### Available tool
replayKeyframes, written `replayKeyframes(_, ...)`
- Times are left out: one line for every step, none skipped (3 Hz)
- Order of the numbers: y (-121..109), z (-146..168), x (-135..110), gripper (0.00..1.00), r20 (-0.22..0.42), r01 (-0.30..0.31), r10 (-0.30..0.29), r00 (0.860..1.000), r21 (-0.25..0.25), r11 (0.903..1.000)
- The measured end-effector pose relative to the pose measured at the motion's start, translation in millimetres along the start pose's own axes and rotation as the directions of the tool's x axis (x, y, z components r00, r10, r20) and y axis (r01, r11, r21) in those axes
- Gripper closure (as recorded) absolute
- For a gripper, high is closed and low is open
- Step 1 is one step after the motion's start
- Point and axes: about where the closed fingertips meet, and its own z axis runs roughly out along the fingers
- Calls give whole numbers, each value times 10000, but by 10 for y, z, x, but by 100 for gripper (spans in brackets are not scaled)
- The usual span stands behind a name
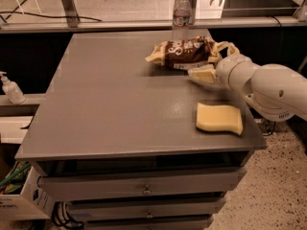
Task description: Move brown chip bag near water bottle
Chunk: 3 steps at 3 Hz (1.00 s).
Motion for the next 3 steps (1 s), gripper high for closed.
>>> replayKeyframes(-4, -33, -10, 0, -13, -99, 99, 10000, -120, 9999)
replayKeyframes(-14, -188, -106, 0, 157, -491, 502, 9986, -652, 9967)
replayKeyframes(-67, -408, -204, 0, 286, -894, 952, 9950, -1606, 9830)
